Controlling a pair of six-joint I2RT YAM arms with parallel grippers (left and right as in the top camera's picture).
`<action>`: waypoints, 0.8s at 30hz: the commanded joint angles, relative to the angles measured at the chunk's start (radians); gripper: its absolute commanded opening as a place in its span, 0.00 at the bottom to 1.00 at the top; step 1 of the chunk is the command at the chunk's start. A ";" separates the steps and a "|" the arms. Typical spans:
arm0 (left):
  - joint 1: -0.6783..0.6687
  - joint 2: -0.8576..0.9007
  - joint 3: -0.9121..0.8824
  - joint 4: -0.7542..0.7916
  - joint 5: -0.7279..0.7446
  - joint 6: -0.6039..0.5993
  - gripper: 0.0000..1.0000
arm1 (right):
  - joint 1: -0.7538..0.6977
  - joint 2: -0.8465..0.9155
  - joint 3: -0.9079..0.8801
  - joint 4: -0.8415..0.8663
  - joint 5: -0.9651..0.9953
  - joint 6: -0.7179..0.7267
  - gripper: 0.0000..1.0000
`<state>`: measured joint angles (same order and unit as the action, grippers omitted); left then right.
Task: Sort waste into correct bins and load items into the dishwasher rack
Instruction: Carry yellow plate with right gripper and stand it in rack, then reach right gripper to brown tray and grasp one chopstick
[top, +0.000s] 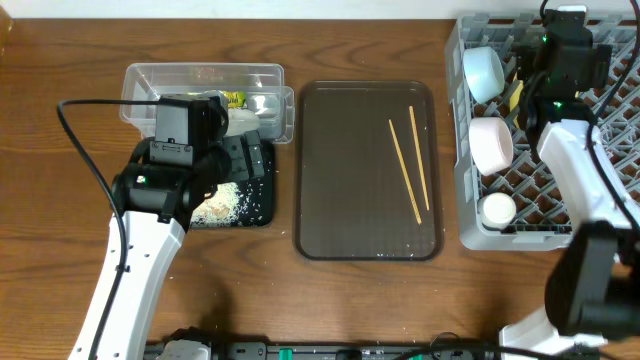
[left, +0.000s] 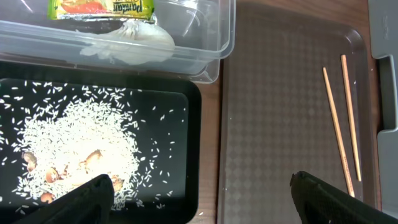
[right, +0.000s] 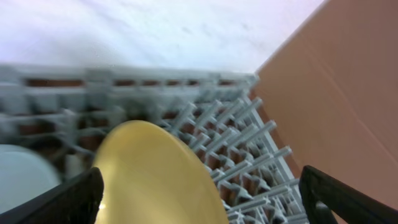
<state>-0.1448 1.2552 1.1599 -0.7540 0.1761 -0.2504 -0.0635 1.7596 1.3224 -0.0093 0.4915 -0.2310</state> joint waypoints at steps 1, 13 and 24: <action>0.004 0.006 0.008 -0.001 -0.009 0.010 0.93 | 0.061 -0.182 0.023 -0.106 -0.270 0.134 0.99; 0.004 0.006 0.008 -0.001 -0.009 0.010 0.93 | 0.235 -0.202 0.015 -0.435 -0.808 0.417 0.76; 0.004 0.006 0.008 -0.001 -0.009 0.010 0.93 | 0.402 0.005 0.015 -0.789 -0.632 0.417 0.70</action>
<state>-0.1448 1.2552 1.1603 -0.7528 0.1761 -0.2504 0.3195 1.7397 1.3376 -0.7582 -0.1871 0.1745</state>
